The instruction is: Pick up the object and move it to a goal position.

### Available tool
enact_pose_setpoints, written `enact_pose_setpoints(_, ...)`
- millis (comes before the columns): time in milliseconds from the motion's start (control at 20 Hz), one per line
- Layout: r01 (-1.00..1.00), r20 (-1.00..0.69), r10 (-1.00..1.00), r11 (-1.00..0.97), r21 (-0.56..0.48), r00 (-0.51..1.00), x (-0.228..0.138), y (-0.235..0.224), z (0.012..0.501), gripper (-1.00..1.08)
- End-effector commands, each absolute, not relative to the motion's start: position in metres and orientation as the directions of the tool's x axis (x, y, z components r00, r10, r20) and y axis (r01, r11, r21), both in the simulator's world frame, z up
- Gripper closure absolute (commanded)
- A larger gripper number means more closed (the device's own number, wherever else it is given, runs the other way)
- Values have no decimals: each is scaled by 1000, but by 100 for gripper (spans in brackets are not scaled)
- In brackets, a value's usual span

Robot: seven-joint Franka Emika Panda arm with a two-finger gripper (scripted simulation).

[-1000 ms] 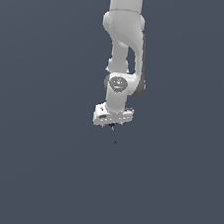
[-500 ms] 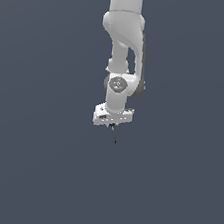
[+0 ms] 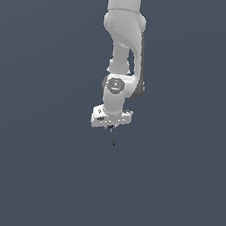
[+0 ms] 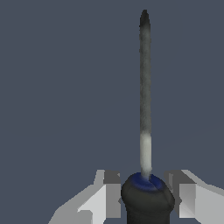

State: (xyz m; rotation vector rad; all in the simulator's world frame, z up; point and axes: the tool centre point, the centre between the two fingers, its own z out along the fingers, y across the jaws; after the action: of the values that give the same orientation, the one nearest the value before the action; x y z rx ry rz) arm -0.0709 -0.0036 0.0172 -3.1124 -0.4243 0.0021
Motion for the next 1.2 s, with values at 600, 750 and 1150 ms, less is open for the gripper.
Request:
enact_pose_setpoints(600,267,0,267,-964,0,964,-5,-98,50,108)
enact_pose_setpoints(750,267,0,267,-964,0,964,11,-120,57,108)
enact_pose_setpoints(1150,267,0,267,-964,0,964,47,-168,73,108)
